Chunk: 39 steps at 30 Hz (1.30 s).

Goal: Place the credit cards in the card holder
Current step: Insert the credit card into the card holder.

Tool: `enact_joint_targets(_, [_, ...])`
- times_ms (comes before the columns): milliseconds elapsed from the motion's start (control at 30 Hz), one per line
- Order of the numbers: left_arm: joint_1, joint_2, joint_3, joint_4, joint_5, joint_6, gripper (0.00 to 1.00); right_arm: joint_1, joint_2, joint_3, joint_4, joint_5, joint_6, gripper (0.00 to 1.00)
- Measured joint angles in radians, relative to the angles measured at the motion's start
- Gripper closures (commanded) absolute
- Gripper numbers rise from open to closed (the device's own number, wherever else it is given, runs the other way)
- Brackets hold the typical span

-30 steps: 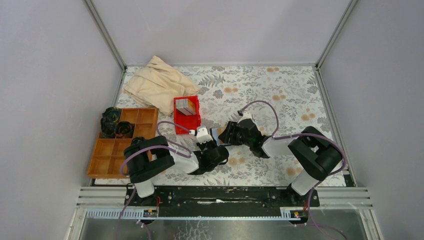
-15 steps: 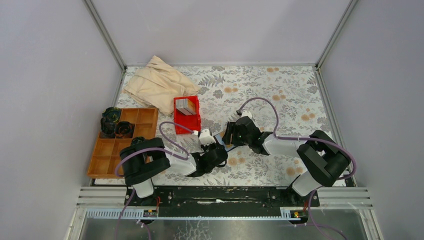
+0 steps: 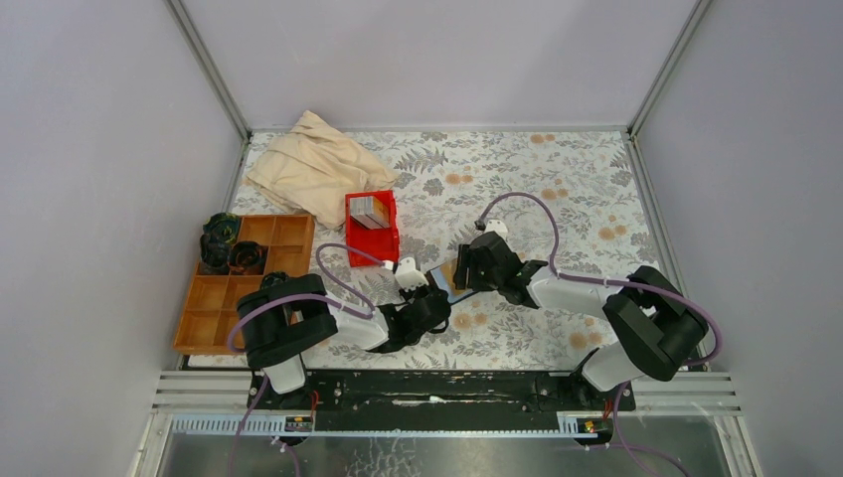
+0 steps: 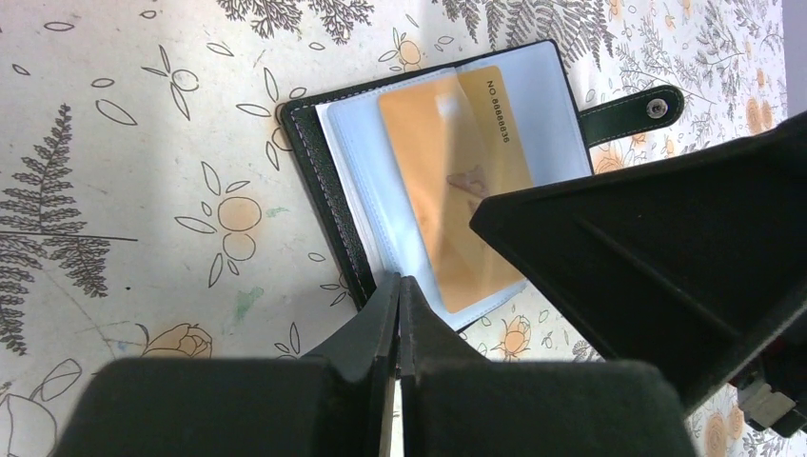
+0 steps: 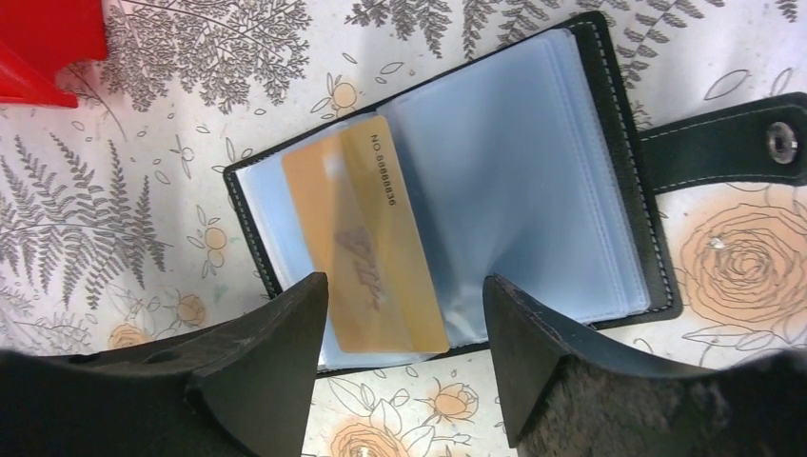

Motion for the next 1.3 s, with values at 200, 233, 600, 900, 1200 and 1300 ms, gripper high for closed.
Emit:
enact_joint_targets(200, [0.000,0.000,-0.002,0.004,0.000,-0.003,0.98,0.000,-0.019,0.000,-0.034,0.045,-0.012,0.43])
enact_joint_targets(233, [0.000,0.000,-0.002,0.004,0.000,-0.003,0.98,-0.001,-0.026,0.000,-0.035,0.051,-0.014,0.46])
enact_joint_targets(600, [0.000,0.002,-0.006,0.013,-0.002,-0.006,0.98,-0.001,-0.027,0.074,-0.064,0.113,-0.027,0.87])
enact_joint_targets(900, [0.000,0.002,-0.009,0.016,-0.002,-0.010,0.98,-0.001,0.063,0.116,-0.093,0.144,-0.027,0.92])
enact_joint_targets(1200, [0.000,0.000,-0.009,0.015,-0.002,-0.019,0.93,-0.001,0.081,0.116,-0.095,0.145,-0.027,0.98])
enact_joint_targets(1300, [0.000,-0.003,-0.009,0.011,-0.002,-0.024,0.92,-0.001,0.090,0.116,-0.095,0.130,-0.026,0.99])
